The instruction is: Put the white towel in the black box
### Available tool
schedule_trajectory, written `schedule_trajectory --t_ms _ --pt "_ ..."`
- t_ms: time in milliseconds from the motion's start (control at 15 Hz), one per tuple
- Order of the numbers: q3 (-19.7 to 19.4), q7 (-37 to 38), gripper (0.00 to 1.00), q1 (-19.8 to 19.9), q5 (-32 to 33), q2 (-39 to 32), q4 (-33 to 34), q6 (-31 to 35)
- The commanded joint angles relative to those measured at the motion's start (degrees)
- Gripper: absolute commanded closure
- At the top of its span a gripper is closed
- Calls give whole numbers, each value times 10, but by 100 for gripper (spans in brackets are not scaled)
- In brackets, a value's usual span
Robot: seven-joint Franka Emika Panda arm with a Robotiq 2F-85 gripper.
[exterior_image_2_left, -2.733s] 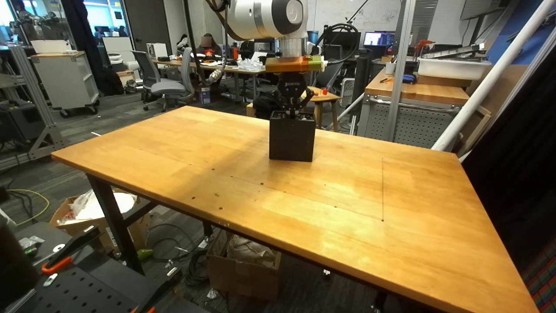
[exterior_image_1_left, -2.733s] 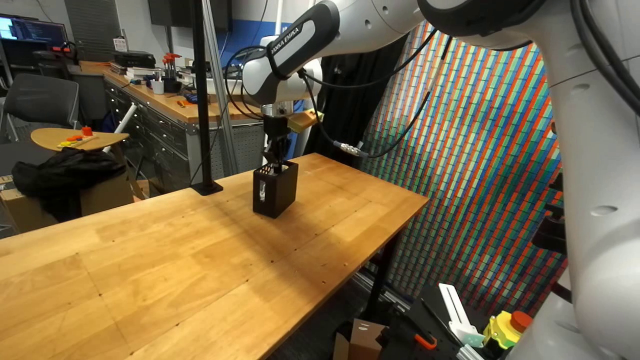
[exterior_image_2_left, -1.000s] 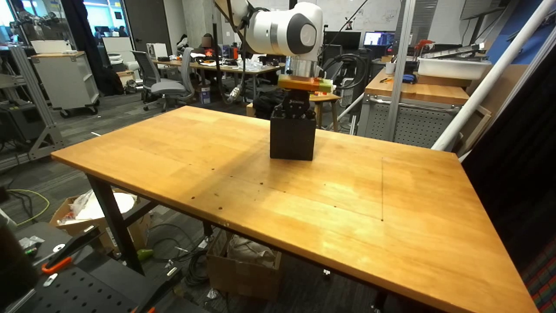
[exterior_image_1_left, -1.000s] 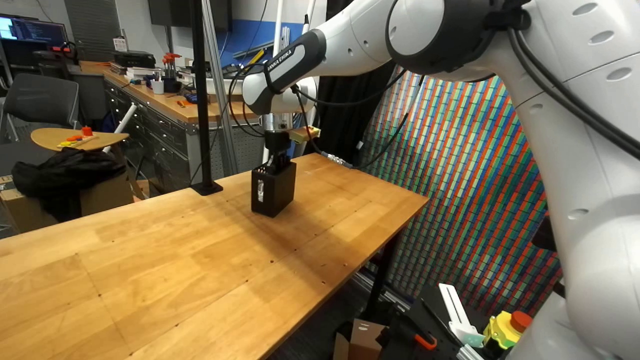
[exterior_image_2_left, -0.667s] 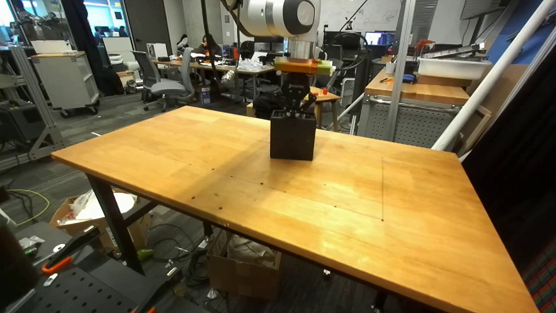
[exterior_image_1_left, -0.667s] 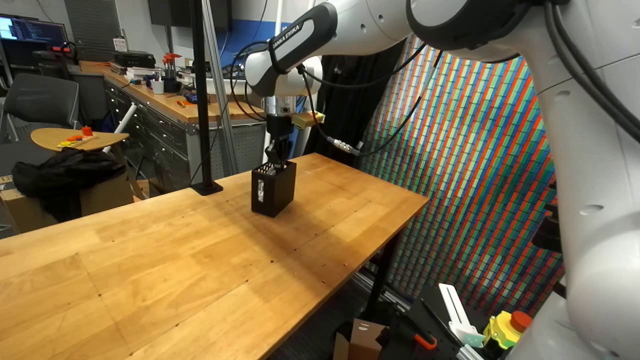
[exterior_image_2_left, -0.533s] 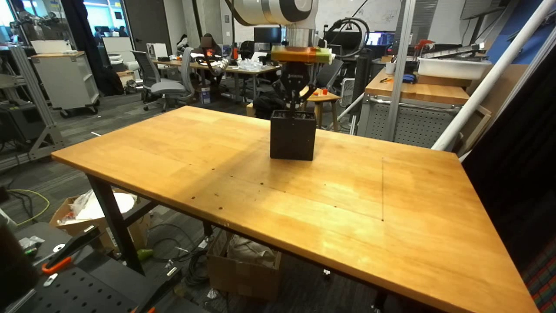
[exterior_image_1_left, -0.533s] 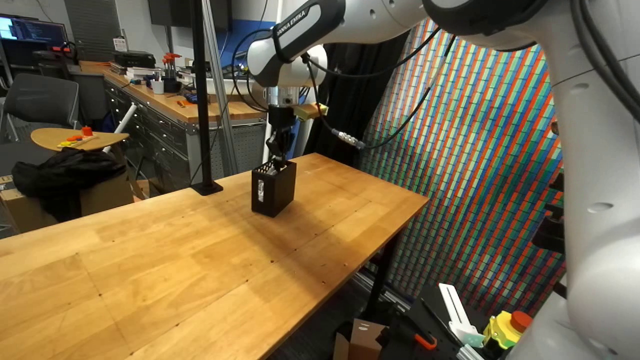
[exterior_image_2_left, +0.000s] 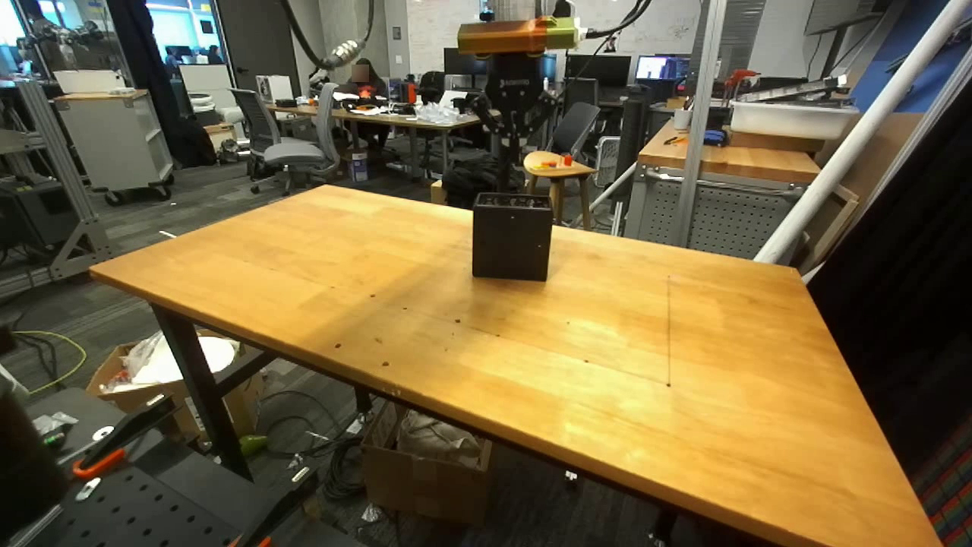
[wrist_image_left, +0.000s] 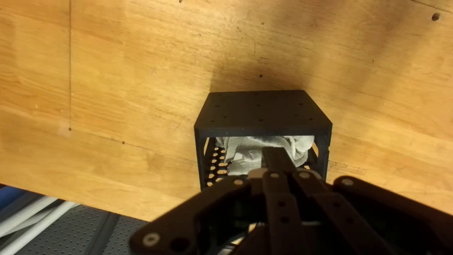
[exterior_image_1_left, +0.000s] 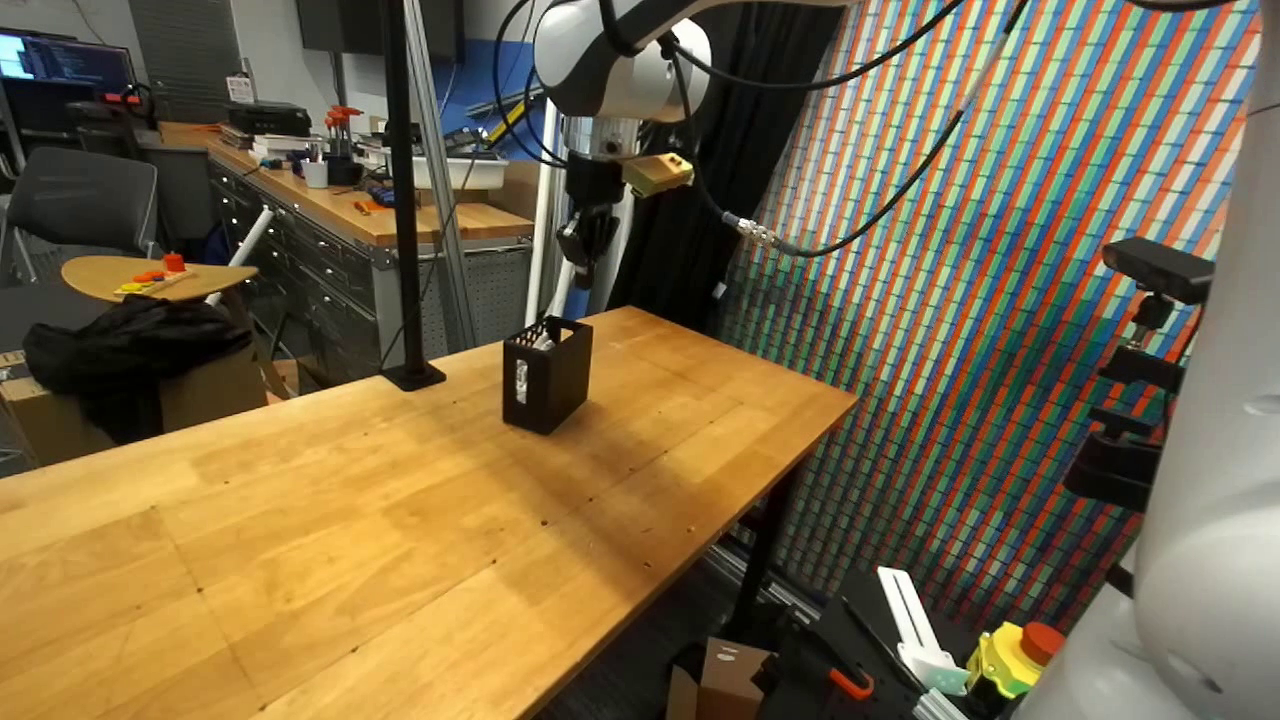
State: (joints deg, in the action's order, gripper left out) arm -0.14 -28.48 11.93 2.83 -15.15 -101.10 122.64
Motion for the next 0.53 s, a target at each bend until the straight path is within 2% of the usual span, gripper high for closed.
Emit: schedule_trajectory --t_ms 0,467 --pt "-12 0 98 -10 -3 12 -12 5" --pt "-14 3 98 -13 -3 28 -37 15"
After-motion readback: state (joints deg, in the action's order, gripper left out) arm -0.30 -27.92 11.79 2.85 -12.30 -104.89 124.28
